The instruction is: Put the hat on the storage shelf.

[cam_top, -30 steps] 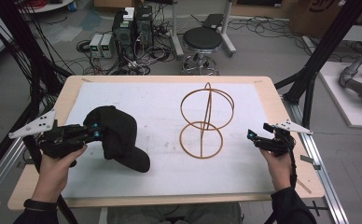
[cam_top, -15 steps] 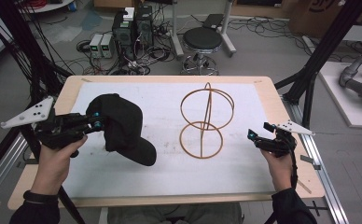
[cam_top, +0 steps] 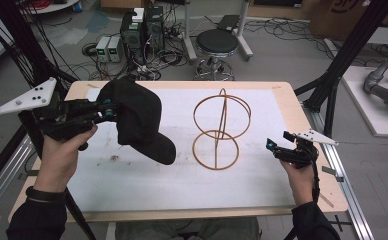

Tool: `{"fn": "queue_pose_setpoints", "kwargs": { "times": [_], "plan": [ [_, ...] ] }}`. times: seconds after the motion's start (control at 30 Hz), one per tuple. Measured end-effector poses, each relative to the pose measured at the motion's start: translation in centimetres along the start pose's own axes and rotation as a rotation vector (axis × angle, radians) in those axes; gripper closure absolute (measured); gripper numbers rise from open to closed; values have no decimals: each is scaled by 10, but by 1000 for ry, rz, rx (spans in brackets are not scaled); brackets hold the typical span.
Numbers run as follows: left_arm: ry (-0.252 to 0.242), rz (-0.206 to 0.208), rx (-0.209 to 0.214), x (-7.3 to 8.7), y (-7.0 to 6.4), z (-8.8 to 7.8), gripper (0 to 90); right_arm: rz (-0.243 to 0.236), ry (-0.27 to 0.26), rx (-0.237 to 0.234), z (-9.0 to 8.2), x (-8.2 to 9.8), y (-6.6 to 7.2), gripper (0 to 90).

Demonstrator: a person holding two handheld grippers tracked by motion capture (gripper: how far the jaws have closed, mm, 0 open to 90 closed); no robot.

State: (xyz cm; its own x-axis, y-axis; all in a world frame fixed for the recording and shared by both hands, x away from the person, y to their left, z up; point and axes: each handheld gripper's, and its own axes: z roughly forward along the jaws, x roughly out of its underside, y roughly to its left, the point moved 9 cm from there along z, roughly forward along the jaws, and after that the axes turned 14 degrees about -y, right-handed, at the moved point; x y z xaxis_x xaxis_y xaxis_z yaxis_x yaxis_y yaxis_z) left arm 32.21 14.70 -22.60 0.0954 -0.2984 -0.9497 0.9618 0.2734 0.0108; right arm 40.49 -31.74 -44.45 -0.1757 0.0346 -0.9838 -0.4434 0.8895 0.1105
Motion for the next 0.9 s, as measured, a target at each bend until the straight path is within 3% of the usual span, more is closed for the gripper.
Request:
{"fn": "queue_pose_setpoints", "kwargs": {
  "times": [0.23,0.33,0.43,0.5,0.53,0.57,0.73,0.9],
  "plan": [
    [-10,5,5,-6,2,13,867,-16,-86,-47,-14,-27,16,256],
    [-22,1,6,-8,1,15,867,-38,-149,-107,-27,-47,38,301],
    [-28,0,7,-9,1,15,867,-90,-225,-182,-42,-66,72,344],
    [-31,-1,7,-10,1,16,867,-117,-231,-238,-47,-71,94,344],
    [-31,-3,7,-10,0,17,867,-133,-238,-285,-49,-74,114,344],
    [-29,-5,9,-11,0,18,867,-133,-238,-285,-49,-74,114,344],
    [-26,-4,19,-13,-3,22,867,-135,-215,-387,-44,-73,150,343],
    [-29,-7,28,-15,-5,27,867,-139,-211,-460,-36,-74,174,342]
  ]
}}
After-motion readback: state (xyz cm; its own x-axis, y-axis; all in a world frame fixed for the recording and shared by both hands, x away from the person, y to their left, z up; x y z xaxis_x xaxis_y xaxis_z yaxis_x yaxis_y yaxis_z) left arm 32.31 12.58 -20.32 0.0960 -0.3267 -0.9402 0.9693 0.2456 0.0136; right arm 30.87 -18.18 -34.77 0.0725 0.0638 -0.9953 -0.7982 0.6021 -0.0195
